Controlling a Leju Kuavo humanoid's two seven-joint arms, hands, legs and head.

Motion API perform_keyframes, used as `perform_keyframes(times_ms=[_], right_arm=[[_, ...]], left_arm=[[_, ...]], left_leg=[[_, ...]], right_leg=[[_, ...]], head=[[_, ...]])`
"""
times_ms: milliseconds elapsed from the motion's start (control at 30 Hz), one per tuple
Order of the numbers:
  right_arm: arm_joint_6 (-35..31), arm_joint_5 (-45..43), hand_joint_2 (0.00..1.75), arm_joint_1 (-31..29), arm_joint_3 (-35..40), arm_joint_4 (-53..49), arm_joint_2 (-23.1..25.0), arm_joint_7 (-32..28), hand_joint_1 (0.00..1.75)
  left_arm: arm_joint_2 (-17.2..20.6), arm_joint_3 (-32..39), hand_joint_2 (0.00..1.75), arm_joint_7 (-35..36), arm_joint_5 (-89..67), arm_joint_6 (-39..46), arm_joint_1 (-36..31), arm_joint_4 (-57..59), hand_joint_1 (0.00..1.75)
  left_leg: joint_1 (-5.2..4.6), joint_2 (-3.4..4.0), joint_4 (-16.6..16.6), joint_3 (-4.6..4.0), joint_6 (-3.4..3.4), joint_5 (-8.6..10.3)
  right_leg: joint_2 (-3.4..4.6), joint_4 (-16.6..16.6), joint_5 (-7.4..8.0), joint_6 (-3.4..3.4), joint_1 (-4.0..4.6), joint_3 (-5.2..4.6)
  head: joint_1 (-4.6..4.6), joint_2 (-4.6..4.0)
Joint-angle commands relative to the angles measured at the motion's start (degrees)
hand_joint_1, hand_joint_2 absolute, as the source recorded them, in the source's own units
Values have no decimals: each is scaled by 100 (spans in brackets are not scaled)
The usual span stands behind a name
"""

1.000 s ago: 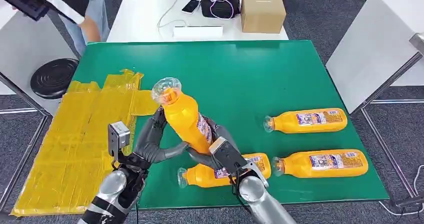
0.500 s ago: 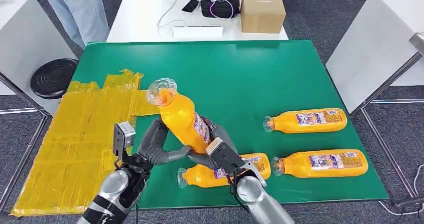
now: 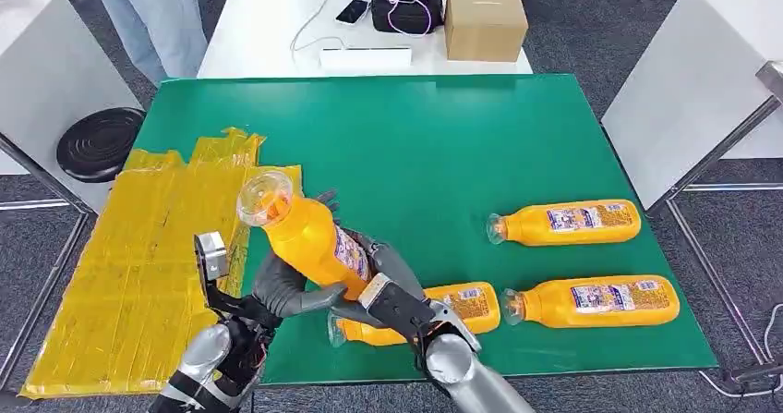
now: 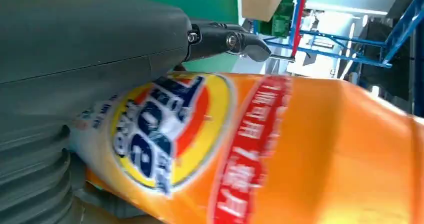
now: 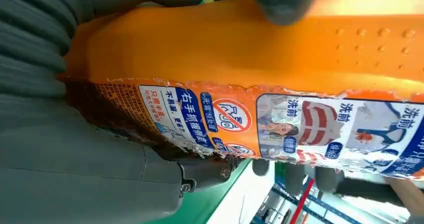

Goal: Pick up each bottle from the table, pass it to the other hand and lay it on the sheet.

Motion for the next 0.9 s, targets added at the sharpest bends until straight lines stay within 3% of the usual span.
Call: perform_keyframes(times_ms=[33, 167, 500, 533, 567, 600, 900], right_arm=[[128, 89, 175, 12, 295, 389, -91, -65, 175], [172, 223, 175, 182, 384, 455, -173, -112, 175], [252, 354, 175, 33, 416, 638, -57, -108, 175], [251, 350, 175, 30, 405, 623, -66, -101, 175], [247, 349, 175, 33, 396, 600, -81, -99, 175], [237, 336, 175, 45, 366, 556, -96, -92, 175], [189, 311, 175, 122, 227, 243, -189, -89, 175]], left_arm=[[129, 48, 175, 44, 231, -153, 82, -195, 0], [43, 19, 175, -24, 300, -177, 296, -447, 0], [-15, 238, 175, -71, 501, -129, 211, -526, 0], [-28, 216, 175, -61, 493, -126, 196, -492, 12], [-42, 182, 175, -44, 470, -118, 171, -456, 161], [-51, 126, 175, -22, 423, -96, 143, -412, 175], [-77, -49, 175, 0, 367, -46, 44, -224, 175]], left_leg=[[2, 11, -4, 12, -3, -3], [3, 12, -9, 37, -6, -12], [3, 6, 0, 8, -5, -2], [3, 6, -1, 9, -5, -2], [2, 5, -2, 6, -3, -1], [4, 10, -2, 22, -7, -5], [0, -7, -2, 7, -3, 0]], right_leg=[[9, -6, 0, -2, 2, 12], [6, -15, -9, -4, 4, 40], [0, -3, -2, -4, 4, 7], [1, -4, -2, -4, 3, 9], [1, -5, -1, -3, 2, 6], [3, -7, -4, -5, 5, 23], [-15, -4, -6, -2, 0, 9]], head=[[0, 0], [0, 0], [0, 0], [-2, 0], [-2, 0], [-2, 0], [-2, 0]])
